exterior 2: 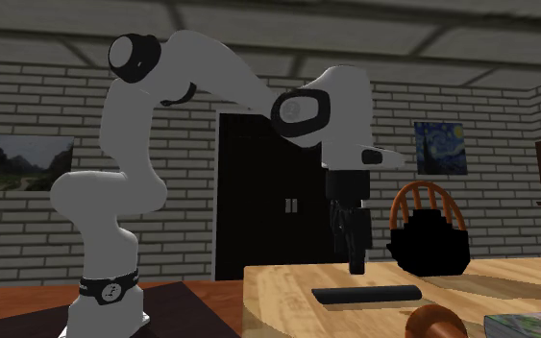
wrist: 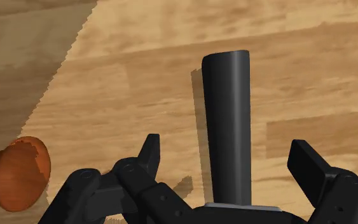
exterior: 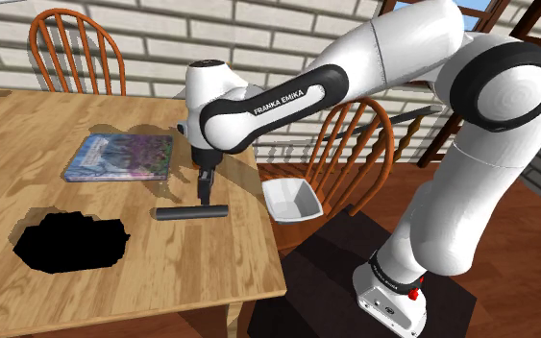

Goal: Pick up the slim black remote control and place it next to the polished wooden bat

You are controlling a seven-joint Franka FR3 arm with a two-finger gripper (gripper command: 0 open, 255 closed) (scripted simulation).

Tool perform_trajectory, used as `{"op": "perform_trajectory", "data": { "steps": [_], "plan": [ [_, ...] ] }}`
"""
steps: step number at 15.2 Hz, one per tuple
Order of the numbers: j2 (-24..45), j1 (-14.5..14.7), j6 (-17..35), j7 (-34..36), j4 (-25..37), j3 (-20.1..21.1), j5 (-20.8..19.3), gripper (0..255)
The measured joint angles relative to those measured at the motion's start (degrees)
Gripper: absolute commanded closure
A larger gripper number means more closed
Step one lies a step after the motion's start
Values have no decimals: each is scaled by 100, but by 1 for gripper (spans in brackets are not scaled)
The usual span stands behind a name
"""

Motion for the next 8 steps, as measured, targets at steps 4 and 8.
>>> {"op": "perform_trajectory", "data": {
  "steps": [4,8],
  "plan": [
    [373,127,191,-50,137,91,-117,0],
    [561,157,463,-23,46,88,-171,0]
  ]
}}
